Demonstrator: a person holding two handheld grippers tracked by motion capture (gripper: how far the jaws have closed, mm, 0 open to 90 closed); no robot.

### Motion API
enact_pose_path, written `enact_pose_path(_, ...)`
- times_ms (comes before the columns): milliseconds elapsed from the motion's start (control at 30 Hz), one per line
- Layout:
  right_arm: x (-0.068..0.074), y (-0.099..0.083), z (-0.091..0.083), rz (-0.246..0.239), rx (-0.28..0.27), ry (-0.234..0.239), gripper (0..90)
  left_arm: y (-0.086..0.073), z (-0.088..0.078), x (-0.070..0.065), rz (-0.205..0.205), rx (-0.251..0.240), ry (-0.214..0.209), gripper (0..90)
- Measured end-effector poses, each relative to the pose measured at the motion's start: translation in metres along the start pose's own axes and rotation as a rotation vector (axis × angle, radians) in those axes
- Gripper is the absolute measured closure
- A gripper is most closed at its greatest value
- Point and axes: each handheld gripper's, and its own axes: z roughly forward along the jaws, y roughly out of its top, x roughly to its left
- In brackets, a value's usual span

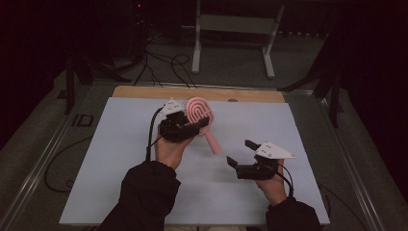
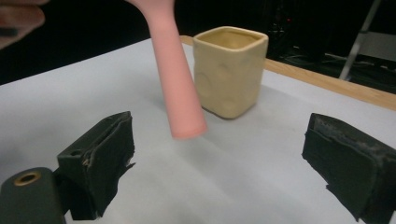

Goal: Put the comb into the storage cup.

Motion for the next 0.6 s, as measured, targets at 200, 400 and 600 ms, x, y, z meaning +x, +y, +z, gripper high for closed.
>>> enact_pose_path(200,-0.005,-0.008,-0.006,0.006,0.012,-0.021,8.9,0.007,-0.006,0.004,0.020,-0.014,0.017,64.0)
enact_pose_path(400,-0.011,-0.020,-0.016,0.015,0.011,-0.039,8.9,0.013,-0.012,0.008,0.038,-0.018,0.034,64.0)
enact_pose_path(600,-0.019,-0.035,-0.026,0.029,0.014,-0.074,8.9,0.018,-0.015,0.010,0.056,-0.024,0.039,64.0)
